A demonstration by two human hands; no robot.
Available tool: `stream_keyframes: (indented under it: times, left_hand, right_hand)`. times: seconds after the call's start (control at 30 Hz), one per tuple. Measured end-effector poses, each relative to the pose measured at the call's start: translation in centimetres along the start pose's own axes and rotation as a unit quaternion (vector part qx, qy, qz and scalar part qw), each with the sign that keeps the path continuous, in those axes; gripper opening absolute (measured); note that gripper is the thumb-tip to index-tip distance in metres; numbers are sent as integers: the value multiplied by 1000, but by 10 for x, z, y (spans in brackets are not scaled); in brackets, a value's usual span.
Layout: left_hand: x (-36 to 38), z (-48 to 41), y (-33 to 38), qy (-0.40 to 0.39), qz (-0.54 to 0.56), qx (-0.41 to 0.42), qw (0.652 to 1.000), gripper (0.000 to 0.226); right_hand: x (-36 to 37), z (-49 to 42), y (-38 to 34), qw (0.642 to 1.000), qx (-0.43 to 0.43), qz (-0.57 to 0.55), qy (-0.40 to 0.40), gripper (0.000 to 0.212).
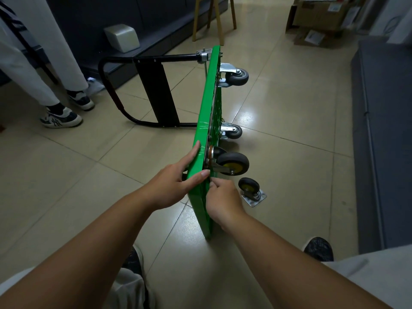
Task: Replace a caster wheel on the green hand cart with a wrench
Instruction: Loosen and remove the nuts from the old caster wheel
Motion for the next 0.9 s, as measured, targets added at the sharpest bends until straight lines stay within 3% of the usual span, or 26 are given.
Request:
stream_keyframes:
  times: [0.2,0.5,0.73,0.9]
  left_hand:
    - [0,2,5,4,6,-6,1000,87]
    - [-2,2,5,7,18,-12,1000,87]
    - [2,-1,7,-2,21,-2,1000,88]
    - [-2,-1,2,7,38,-5,999,89]
  right_hand:
    - [1,5,16,998,-51,13,26,37]
    - [40,11,56,988,-97,-97,67,44]
    - [36,-16,105,978,-201,-20,59,56]
    - [56,-38,115,954,-283,43,91,89]
Point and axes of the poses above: each hand's wrist, its own z-axis away from the middle knuckle, its own x-axis out of the palm, y = z × x, the point moved 3 cm from there along -z, towards the middle knuckle, and after that the axes turned 10 degrees about y, right-handed, at the moved point
